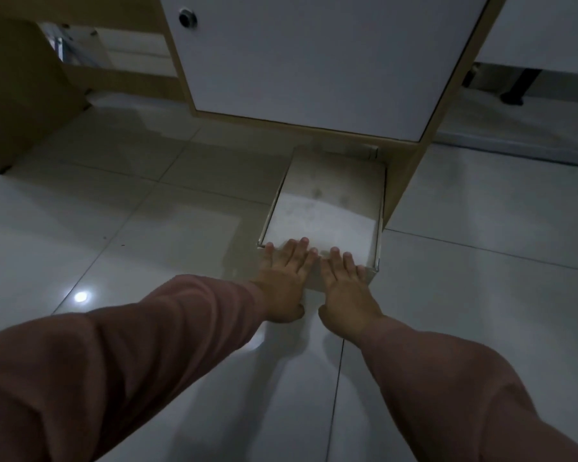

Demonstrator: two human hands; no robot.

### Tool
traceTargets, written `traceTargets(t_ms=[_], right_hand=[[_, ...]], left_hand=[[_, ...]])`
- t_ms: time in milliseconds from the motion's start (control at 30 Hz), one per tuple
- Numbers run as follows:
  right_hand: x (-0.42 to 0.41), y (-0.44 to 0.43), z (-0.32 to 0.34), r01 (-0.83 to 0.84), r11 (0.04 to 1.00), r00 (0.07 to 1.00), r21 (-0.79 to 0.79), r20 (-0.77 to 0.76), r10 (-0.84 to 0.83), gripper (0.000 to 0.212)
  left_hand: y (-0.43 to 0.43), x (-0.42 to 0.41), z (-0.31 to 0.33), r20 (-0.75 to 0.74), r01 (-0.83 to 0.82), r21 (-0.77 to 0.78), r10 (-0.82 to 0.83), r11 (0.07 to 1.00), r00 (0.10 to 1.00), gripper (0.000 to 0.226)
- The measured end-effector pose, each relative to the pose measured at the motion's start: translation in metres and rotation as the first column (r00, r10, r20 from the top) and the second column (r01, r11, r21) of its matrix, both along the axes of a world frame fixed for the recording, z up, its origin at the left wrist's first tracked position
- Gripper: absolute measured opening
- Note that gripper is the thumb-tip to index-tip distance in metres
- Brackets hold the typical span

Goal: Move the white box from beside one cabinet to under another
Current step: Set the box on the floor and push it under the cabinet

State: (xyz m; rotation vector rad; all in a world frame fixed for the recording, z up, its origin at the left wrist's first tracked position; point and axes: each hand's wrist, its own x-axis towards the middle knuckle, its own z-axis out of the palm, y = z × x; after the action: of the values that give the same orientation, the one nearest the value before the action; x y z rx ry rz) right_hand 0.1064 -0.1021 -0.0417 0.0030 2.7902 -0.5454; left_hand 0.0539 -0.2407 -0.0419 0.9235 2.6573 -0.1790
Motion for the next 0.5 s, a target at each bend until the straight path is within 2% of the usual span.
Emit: traceTargets(t_ms=[67,167,333,500], right_hand=[[0.004,0.002,-0.001,0.0,1.0,1.0,0.014,-0.002,0.0,0.087],[0.021,0.003,-0.005,0.11,0.99,0.993,0.086,-0.061,-0.105,0.086],[0.033,0.004,-0.011,0.122,0.967,0.992,0.226,-0.064,-0.11,0.084],[0.018,0.011,-0.012,0.083,0.953,0.996,0.292,-0.031,-0.078,0.08]], left_hand=[[-0.005,0.0,-0.001,-0.002,0.005,0.046,-0.005,0.999,1.0,0.102],[-0.018,0.011,-0.007,0.0,-0.06,0.129,0.061,0.99,0.998,0.1],[-0.023,0.025,-0.015,-0.069,-0.107,0.087,0.113,0.99,0.991,0.098],[-0.014,0.013,-0.012,-0.041,-0.121,0.075,0.124,0.99,0.991,0.096]])
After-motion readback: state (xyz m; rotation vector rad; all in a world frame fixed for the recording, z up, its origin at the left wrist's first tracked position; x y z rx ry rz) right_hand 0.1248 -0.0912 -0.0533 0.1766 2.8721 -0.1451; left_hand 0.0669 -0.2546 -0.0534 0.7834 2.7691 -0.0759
